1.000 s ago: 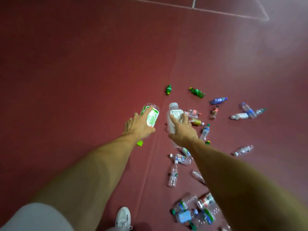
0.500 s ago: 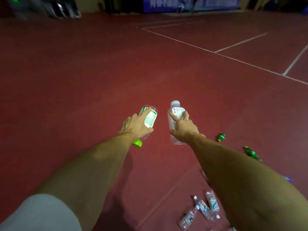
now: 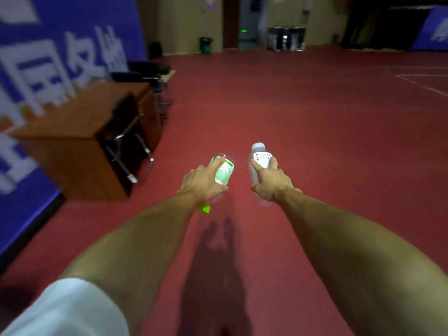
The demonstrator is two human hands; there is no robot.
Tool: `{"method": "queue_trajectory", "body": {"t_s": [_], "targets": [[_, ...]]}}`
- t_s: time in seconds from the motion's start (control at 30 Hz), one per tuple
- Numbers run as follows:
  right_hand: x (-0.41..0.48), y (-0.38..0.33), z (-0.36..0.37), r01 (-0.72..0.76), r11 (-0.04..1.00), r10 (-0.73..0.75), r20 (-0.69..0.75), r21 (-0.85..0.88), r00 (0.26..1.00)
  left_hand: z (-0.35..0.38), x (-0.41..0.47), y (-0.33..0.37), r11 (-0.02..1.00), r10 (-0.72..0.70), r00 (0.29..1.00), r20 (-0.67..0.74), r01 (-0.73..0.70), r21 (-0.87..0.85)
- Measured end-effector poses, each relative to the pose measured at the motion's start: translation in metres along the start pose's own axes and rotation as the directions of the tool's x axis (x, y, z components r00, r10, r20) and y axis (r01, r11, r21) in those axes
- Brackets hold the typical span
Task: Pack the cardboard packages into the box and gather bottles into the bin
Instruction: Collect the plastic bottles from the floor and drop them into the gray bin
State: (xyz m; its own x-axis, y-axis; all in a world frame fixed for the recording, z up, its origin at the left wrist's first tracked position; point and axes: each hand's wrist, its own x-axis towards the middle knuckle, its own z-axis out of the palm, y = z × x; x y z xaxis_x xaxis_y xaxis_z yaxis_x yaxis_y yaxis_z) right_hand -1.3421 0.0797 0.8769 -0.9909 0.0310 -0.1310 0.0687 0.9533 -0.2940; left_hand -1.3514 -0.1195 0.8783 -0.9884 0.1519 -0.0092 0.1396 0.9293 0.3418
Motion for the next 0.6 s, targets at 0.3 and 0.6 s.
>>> {"method": "queue_trajectory", "body": {"t_s": [0.3,0.6], "targets": [[0.037,-0.310,0.098,0.374,0.927,-0.372,0.100,-0.001,0.923,-0.109,-0.071,-0.297,0.932,-0.360,0.925,-0.122,0.362,-0.008],[0.038,-0.542,0.175,0.675,0.735,-0.648,0.230,-0.063,0.726,-0.159,-0.150,-0.497,0.776,-0.627,0.745,-0.226,0.623,-0.101]]}}
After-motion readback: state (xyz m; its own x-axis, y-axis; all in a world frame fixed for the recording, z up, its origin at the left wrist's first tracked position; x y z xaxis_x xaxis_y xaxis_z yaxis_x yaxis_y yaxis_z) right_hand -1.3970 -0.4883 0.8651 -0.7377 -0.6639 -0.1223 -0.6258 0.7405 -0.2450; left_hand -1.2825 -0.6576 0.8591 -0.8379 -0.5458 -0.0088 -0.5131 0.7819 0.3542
